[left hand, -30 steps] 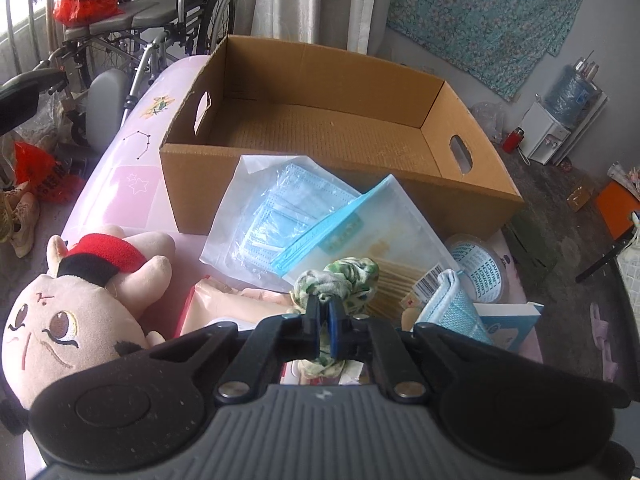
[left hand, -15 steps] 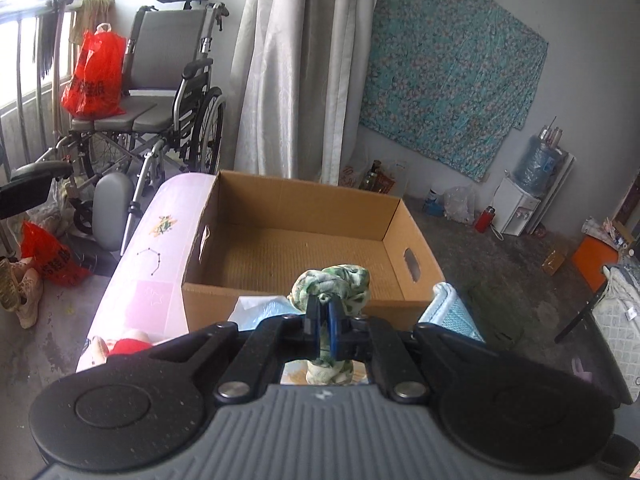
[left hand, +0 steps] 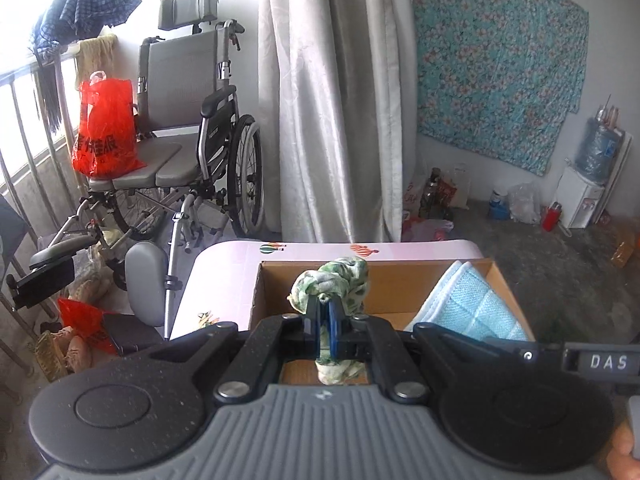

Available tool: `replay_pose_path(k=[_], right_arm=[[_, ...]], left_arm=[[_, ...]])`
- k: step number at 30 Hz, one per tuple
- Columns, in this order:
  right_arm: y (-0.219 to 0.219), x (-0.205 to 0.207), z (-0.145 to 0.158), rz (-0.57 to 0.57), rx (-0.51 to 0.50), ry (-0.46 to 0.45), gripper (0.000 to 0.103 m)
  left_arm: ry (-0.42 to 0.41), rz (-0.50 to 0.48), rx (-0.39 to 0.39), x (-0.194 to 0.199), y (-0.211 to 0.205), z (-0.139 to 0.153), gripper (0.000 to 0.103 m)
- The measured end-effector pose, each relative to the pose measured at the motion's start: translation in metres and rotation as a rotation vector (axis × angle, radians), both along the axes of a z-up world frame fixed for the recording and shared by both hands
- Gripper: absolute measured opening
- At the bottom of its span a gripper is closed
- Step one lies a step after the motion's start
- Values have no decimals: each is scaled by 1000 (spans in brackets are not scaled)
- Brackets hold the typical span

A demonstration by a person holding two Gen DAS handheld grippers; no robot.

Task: Organize soft objects
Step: 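Carry the towel and scrunchie with both tools into the cardboard box, then open both tools to drop the towel and scrunchie in the box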

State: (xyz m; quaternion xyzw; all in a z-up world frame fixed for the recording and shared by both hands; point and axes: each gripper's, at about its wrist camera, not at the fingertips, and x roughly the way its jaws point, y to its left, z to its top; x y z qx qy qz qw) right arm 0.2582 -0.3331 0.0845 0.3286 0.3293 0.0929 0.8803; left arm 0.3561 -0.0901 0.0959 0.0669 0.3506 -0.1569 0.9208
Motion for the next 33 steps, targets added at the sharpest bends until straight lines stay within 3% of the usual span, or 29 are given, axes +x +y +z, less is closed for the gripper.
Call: replay_pose_path(k=[5,11,16,22,27,29,33], right_arm=[[-6,92,-65,-68,53,191,13],[6,172,-137,-117,108,337,13],[12,212,-179,-154,199,403,13],[30,239,-214,-170,239,435,13],[47,251,-241,-155,241,443,15],[52,254,-245,-146,225,440,16],[55,258,-251,-128,237,444,22]], left_arm=[[90,-9,81,68,-24,-56,5],[168,3,196,122,-39,-120,5],[150,0,257,140,-43,-136,5],[154,3,323,148,-51,-153,6],[185,30,329,150,-45,-163,19],[198,35,329,150,-42,-163,41],[201,28,277,146,-35,-156,45]])
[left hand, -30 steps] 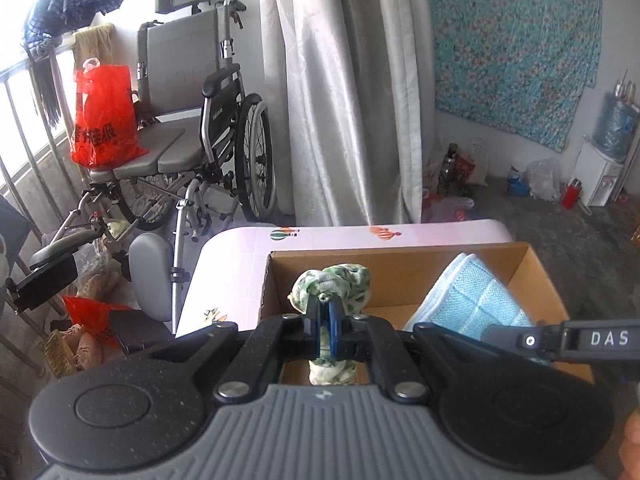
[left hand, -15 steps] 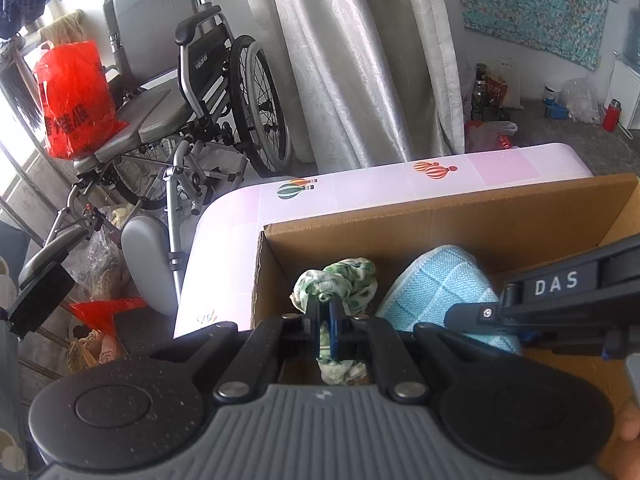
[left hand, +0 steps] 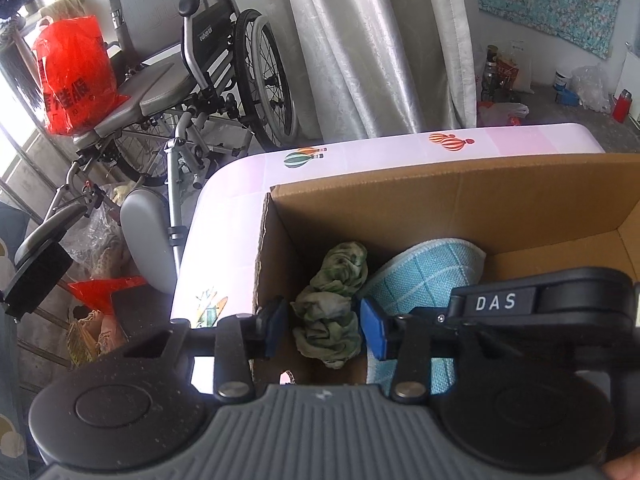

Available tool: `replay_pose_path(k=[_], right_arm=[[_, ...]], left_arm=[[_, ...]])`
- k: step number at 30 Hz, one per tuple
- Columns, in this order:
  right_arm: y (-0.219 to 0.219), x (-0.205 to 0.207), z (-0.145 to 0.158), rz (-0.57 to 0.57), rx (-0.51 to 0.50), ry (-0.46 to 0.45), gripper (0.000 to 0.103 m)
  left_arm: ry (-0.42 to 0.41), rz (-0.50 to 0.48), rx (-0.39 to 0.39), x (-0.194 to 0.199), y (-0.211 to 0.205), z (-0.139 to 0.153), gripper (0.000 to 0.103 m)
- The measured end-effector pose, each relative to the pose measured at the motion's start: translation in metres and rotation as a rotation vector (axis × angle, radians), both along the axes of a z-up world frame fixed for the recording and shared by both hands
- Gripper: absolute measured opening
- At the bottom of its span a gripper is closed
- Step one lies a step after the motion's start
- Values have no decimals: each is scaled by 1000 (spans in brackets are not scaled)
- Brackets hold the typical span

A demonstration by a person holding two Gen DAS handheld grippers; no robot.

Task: Organize soft objects
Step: 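Open both tools to drop the towel and scrunchie in the box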

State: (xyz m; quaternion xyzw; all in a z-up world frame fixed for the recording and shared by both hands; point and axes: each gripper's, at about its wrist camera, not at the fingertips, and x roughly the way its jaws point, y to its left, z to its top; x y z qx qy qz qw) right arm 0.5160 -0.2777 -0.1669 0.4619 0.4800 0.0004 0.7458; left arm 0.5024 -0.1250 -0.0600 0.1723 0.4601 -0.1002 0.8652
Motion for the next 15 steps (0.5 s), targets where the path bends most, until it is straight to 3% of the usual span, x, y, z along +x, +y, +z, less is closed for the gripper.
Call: replay_pose_path(k=[3,5,8,15], right_arm=[[-7,-2,-1,-8,20,4,42],[-13,-8,1,-32,34,-4,64],[-22,-12,7,-56,33,-25,73],[-35,-19,29,-86,65,-52,75]], left_arm=[[-7,4,-55,-3,4,9,54],[-22,8,-82,-5,5,16,60],[-57,2,-86,-11,5,25,71],[-87,33,-117,-23,15,54,74]])
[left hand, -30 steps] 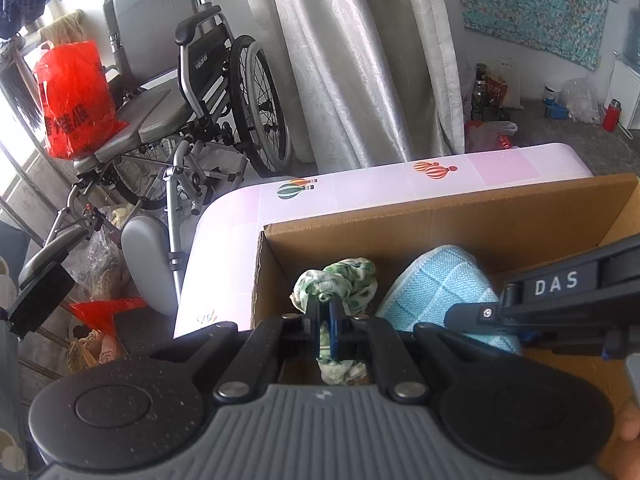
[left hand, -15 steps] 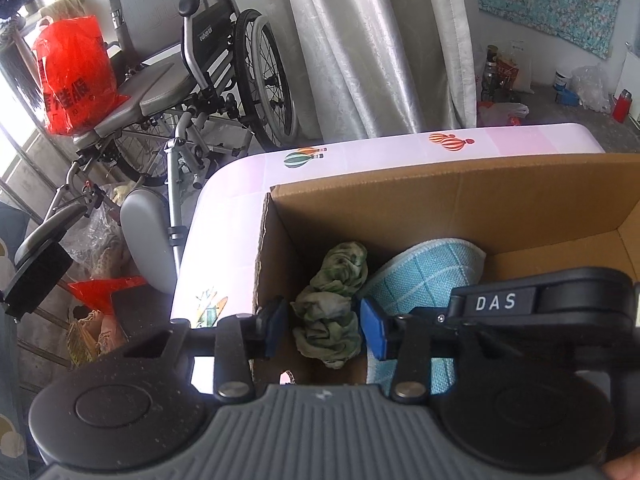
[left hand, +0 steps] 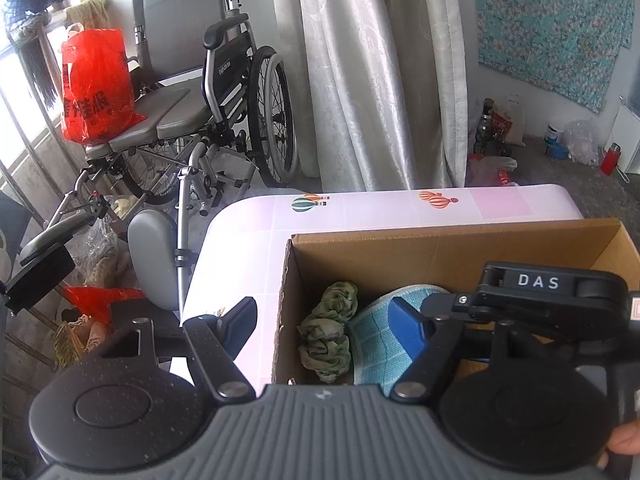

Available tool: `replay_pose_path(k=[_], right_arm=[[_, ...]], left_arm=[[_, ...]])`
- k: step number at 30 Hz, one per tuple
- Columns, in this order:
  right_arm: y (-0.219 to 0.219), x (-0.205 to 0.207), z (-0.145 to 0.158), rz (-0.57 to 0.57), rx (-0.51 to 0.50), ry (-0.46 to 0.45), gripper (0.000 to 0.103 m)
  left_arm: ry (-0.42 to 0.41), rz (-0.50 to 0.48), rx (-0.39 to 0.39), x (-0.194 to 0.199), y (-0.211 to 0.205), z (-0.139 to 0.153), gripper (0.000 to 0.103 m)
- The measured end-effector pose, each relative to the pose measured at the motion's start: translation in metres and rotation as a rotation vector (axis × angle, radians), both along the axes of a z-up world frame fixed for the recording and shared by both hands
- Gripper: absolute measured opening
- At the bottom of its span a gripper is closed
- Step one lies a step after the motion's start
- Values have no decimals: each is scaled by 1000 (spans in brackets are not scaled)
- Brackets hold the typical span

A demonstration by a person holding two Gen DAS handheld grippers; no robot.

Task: Organize soft objects
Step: 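Open both tools to drop the towel and scrunchie in the box, then move both tools back toward the items on the table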

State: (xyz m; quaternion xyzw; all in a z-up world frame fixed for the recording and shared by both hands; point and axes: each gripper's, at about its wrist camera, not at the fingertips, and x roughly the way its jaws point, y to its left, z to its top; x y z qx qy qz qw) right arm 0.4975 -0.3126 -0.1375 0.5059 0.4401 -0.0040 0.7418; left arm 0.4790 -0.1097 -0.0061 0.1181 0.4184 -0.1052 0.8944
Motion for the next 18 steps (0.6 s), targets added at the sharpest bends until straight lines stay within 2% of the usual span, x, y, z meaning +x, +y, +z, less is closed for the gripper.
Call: replay_pose_path(k=[3,6,7,13,18], right_arm=[[-11,-22,23,0,-5,-34,75],[-19,-45,54,-2,-8,-80,75],[-27,-71,65,1,-11,-101,75],[-46,-154,148,22,-1,-228,75],[-56,-244,208,95,-13,-347,75]], left_arm=[[-14,17,-39,-14,13,23,74],[-42,36,-99,-36,32,52,80],[-54,42,-117,-45,38,63,82],[-144,28,-187,-118,71,125,90],[-178,-38,-206,-191,89,152,95]])
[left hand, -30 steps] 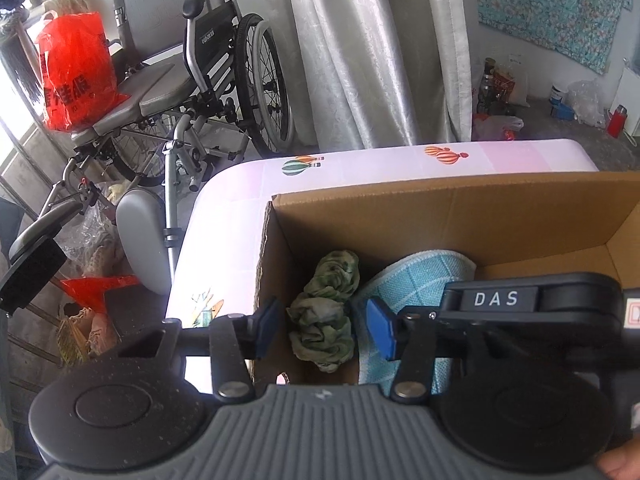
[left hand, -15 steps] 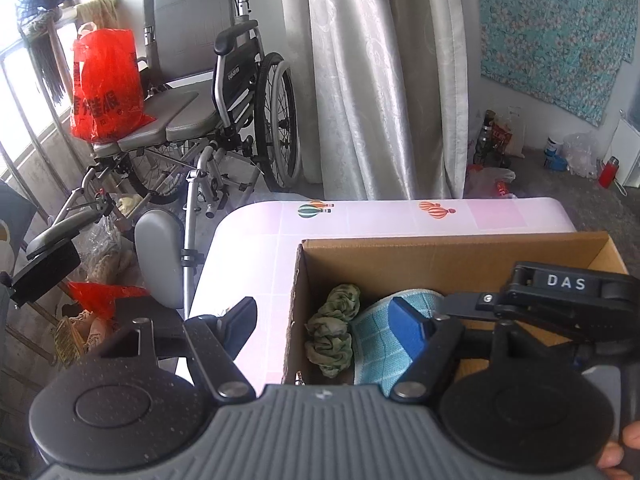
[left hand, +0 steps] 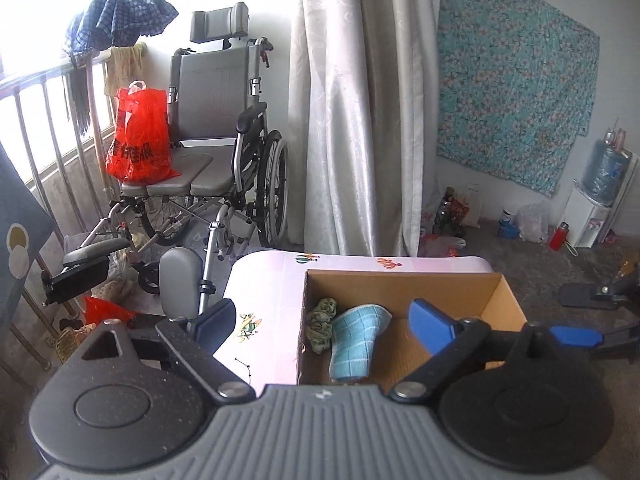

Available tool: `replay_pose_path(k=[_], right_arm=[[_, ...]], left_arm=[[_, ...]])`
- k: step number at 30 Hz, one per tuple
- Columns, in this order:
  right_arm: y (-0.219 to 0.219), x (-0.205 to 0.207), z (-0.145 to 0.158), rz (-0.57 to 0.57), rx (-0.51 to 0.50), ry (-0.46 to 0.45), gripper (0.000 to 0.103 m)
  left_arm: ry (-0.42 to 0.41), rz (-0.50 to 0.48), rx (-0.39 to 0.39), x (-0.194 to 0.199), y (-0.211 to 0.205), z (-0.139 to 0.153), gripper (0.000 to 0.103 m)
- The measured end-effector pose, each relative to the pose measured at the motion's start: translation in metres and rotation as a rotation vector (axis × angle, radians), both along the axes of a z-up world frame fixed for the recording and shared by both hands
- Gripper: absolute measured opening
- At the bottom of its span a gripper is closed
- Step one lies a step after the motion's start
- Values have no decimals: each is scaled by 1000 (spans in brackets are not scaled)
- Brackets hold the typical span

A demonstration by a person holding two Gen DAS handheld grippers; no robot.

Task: Organize soft objects
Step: 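Move both tools back toward the items on the table, then grasp the gold tissue pack with the left tool while the right tool grasps the beige puff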

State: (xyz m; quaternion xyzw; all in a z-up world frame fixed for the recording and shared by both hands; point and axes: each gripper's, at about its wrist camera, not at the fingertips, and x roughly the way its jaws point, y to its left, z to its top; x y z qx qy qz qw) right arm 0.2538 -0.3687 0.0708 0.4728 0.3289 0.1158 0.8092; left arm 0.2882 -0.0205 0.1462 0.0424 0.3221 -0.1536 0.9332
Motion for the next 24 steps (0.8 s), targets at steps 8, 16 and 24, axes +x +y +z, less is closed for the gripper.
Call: replay_pose_path(k=[8,16,24], right_arm=[[-18,-165,17,50,-112,-57,80],[-19,-283,-77,-23,-89,90,80],[32,-267,-97,123,-260,101,77]], left_arm=[[118,-132,-87,-101,20,-47,102],[275,-259,-251,-165,9,-133,103],[188,-352,37,-201,-47,-188,103]])
